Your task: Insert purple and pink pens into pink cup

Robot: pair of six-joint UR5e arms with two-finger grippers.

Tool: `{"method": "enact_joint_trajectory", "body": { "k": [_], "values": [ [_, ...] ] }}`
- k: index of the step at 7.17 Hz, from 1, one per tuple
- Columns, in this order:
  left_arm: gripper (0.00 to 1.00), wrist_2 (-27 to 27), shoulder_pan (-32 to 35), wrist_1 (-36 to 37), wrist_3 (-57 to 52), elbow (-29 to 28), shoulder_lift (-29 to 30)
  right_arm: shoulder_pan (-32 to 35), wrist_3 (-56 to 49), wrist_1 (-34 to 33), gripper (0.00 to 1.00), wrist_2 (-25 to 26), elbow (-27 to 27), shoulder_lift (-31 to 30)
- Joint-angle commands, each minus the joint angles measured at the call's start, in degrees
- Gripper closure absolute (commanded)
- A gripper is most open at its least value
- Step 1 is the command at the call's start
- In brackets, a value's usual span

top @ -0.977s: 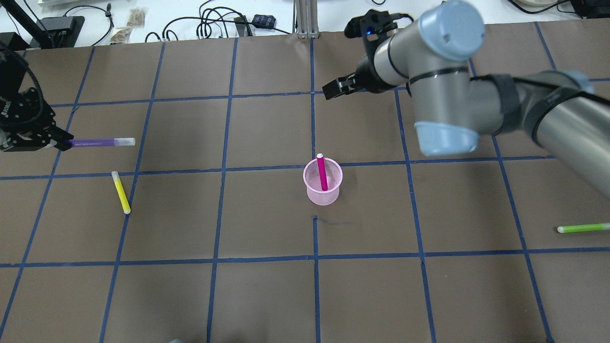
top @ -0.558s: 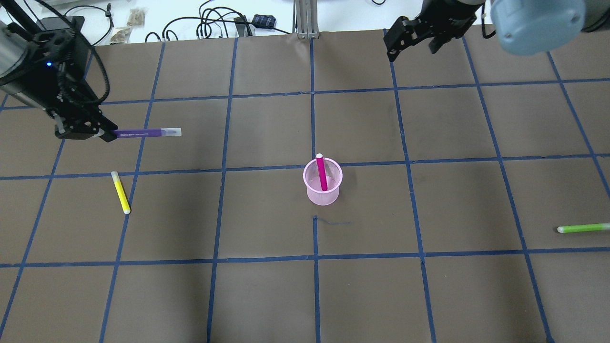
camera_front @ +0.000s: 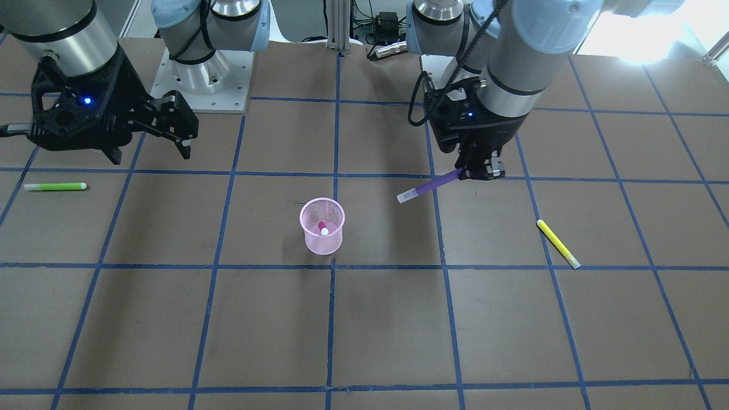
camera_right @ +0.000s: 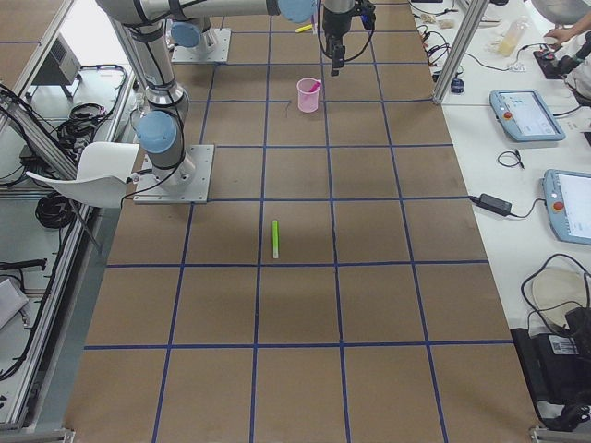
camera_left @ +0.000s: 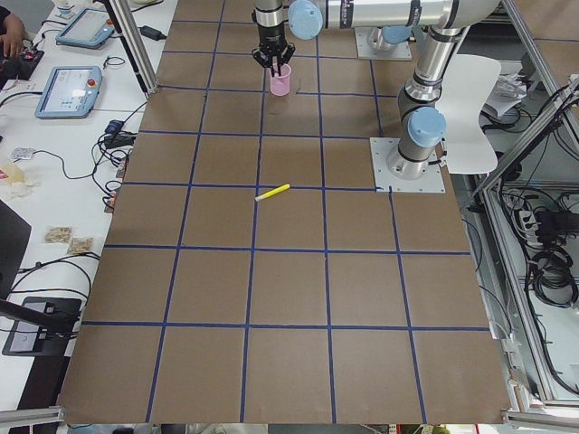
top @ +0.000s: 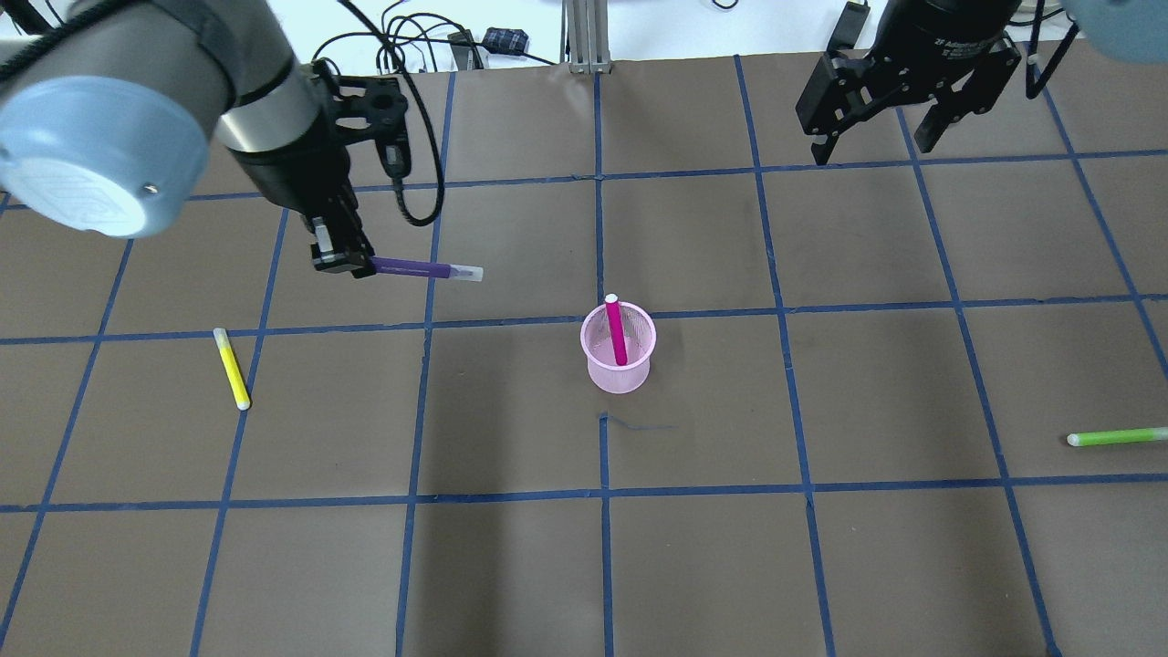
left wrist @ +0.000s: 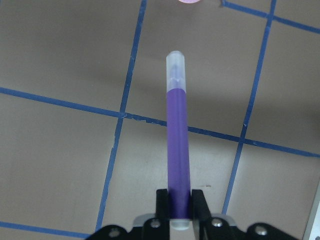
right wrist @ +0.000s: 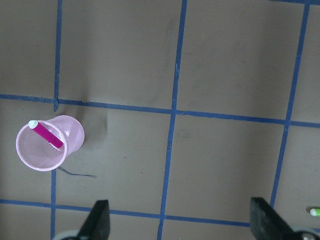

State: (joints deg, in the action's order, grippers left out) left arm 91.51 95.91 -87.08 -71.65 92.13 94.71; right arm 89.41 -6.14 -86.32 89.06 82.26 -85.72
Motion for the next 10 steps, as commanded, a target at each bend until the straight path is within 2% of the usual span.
{"method": "enact_joint_trajectory", "body": {
  "k": [1,4,6,10],
  "values": [
    [1.0,3.41,9.77,5.66,9.01,0.15,4.49,0.68,1.13,-0.6,0.0,0.33,3.69,-0.76],
    [1.0,12.0,18.06,9.03,11.26,-0.46,10.3,0.5,0.25,-4.3,0.0,0.5,4.23,-0.59],
    [1.0,13.34,20.0,9.47,11.79,-0.46,11.46,0.59,0.25,-4.3,0.0,0.77,4.23,-0.67],
    [1.0,12.73,23.18,10.09,13.64,-0.55,13.12,0.5,0.25,-4.38,0.0,0.94,4.23,-0.67]
  ]
}}
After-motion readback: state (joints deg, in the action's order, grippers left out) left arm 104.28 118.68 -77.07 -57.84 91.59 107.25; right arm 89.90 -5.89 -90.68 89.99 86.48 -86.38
